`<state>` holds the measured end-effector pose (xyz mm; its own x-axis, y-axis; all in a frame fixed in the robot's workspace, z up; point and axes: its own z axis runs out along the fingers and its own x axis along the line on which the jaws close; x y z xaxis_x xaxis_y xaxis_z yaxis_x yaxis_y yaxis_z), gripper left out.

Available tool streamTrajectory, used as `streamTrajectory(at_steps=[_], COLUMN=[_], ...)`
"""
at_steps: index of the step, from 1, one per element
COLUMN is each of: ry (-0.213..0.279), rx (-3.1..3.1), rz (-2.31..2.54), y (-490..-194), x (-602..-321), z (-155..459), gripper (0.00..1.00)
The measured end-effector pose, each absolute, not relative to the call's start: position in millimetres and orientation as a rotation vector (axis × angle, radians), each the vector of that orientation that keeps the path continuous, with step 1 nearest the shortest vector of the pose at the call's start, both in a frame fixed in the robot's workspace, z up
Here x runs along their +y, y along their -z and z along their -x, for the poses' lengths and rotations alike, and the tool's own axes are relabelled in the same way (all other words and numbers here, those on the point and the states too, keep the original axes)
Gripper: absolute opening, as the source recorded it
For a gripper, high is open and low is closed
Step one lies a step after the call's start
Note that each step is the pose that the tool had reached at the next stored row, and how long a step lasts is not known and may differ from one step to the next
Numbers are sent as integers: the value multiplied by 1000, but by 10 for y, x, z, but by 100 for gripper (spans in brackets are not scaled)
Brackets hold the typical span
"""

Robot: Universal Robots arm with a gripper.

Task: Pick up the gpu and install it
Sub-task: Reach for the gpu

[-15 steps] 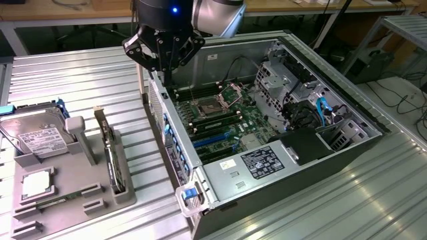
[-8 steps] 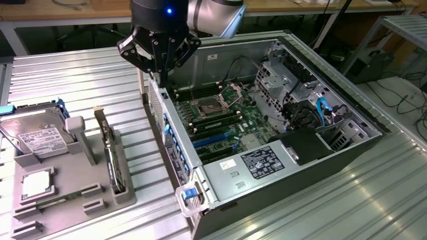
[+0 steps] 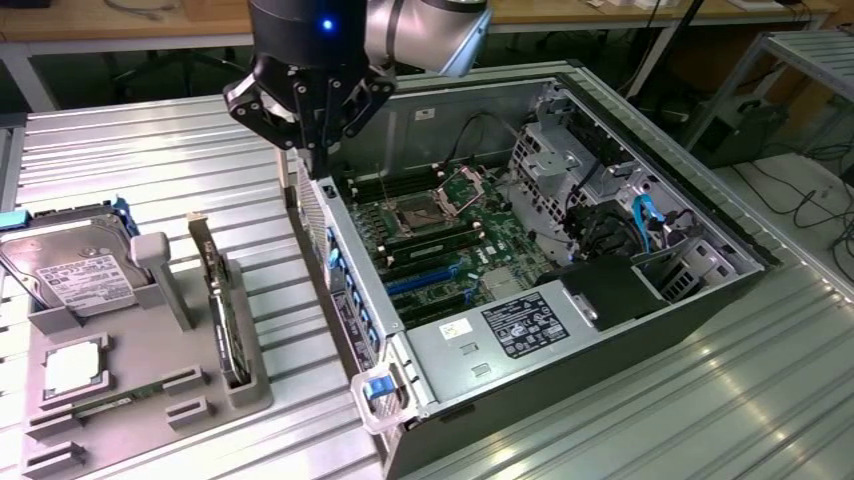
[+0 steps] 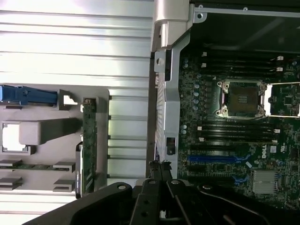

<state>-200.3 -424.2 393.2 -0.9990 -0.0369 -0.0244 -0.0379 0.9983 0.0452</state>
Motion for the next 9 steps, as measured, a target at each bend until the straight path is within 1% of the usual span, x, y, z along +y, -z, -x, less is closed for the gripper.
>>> streamTrajectory(at_steps=[9], ry=[-71], rx=[3117], rz=[61], y=[-3932], x=[-4271], z=[2095], gripper=[11])
